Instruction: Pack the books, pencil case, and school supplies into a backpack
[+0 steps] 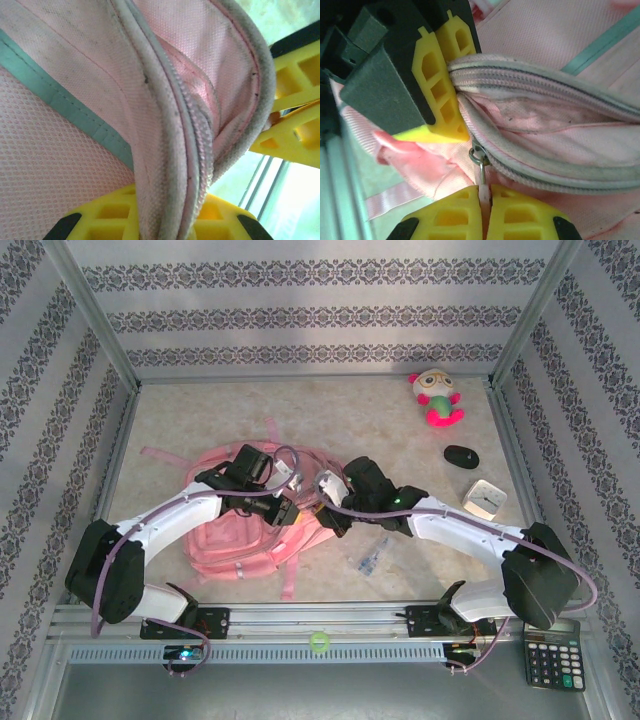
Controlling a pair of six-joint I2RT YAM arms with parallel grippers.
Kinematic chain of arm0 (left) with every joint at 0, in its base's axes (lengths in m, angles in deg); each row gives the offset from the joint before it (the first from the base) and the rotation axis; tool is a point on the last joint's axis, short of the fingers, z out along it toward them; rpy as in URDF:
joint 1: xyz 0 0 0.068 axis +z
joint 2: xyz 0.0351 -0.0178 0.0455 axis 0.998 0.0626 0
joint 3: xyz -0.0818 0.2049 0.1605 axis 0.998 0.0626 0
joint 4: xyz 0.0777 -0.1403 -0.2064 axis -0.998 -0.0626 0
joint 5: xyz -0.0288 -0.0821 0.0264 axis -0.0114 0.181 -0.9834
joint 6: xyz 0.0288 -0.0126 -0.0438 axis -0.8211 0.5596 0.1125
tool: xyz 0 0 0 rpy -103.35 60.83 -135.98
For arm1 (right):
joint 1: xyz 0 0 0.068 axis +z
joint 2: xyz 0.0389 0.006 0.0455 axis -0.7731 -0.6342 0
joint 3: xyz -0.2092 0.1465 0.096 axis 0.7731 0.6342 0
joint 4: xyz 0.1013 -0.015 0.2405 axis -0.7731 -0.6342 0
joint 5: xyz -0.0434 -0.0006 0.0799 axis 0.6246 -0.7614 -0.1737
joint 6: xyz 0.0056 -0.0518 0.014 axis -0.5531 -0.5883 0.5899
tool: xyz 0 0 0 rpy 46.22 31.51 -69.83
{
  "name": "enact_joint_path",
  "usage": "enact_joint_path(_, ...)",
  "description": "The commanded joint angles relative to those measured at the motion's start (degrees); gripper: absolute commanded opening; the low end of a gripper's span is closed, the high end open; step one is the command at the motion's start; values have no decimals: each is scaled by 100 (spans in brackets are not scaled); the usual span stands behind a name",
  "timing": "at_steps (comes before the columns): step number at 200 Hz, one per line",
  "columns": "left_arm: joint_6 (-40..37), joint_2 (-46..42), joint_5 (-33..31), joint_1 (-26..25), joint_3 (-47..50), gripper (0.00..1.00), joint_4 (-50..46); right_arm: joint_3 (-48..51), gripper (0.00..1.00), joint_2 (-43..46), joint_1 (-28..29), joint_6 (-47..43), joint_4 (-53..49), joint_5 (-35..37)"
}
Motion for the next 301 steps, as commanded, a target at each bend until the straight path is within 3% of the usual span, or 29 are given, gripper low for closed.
enact_joint_path(1,-949,-70,-1645,163,-45,0,-878,-222,0,127,-145,1232,-484,-1222)
enact_joint_path(32,-1686,-421,-2210,147,148,0,-851,-59,0,250,-322,2085,-443,-1359)
enact_joint_path(50,-2024,-738,-2209,144,341,0,-724,114,0,326,-312,2355,-220,-1244)
enact_joint_path(65,-2358,-1004,-2232,127,543,0,-622,154,0,302,-312,2473,-233,-1129)
enact_joint_path(105,-2875,-1434,-3074,87,846,0,-558,159,0,311,-272,2701,-632,-1179)
enact_joint_path(140,-2919,-1384,-2198,-243,842,0,-230,-215,0,-277,104,3040,-395,-1255)
enact_joint_path(191,-2982,-1284,-1522,-512,859,0,247,-421,2,-723,-6,3644,-135,-1296)
enact_joint_path(243,-2430,-1539,-1137,-566,1121,0,712,-904,8,-1043,489,2662,-675,-345)
enact_joint_path(261,-2351,-1625,-1127,-575,1181,0,792,-1029,13,-1137,540,2612,-781,-206)
enact_joint_path(289,-2281,-1698,-1146,-575,1232,0,819,-1050,11,-1162,498,2654,-783,4)
enact_joint_path(301,-2281,-1723,-1144,-575,1250,0,819,-1053,16,-1139,455,2696,-768,-6)
